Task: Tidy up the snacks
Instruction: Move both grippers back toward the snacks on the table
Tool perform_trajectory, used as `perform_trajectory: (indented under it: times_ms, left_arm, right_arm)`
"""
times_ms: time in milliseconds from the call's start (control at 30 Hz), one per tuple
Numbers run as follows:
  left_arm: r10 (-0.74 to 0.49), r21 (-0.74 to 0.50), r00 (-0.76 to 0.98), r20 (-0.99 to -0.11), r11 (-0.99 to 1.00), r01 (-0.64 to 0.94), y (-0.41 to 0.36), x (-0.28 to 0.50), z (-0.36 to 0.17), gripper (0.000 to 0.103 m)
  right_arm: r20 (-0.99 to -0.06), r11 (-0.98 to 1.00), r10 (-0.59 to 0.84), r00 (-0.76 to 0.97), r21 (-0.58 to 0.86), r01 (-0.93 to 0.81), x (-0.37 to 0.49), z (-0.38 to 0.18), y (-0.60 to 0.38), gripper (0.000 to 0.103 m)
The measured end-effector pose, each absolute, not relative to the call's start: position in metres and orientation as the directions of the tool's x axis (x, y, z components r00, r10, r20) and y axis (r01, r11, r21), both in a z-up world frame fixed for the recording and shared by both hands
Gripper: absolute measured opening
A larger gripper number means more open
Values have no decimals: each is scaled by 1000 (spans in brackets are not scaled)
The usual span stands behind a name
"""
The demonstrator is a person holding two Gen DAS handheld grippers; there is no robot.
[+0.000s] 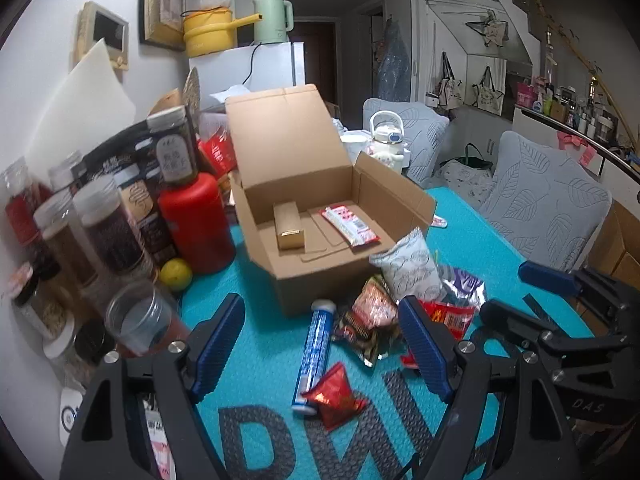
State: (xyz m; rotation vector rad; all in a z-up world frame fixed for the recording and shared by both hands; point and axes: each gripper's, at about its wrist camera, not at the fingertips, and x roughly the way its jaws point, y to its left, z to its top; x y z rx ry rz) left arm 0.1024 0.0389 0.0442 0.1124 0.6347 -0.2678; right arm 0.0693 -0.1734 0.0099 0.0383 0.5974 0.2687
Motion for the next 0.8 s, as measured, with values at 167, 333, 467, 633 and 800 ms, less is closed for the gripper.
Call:
perform_trajectory:
  times_ms: [167, 333, 467, 633, 800]
  left_arm:
    - [-212, -11, 753, -623, 965, 262, 51, 95, 28, 79]
    - [-199, -26, 732, -651, 970, 241, 65, 94, 11, 79]
    - [-190, -36, 712, -676, 974, 225, 76, 94, -4, 79]
    - [-184, -56, 694, -696, 978, 203, 87, 96, -20, 79]
    - [-170, -75, 677, -716, 983, 168, 100, 101, -36, 79]
  right_arm:
    - [-577, 950, 308, 756, 146, -276, 67, -12, -163, 69]
    - [-604, 934, 351, 715, 174, -311, 70, -32, -149, 69]
    - [-626, 917, 391, 675, 203, -343, 73, -48, -138, 69]
    - [-649, 907, 402, 646, 189, -375, 82, -63, -121, 69]
    - [-677, 890, 425, 601, 190, -415, 93, -78, -104, 69]
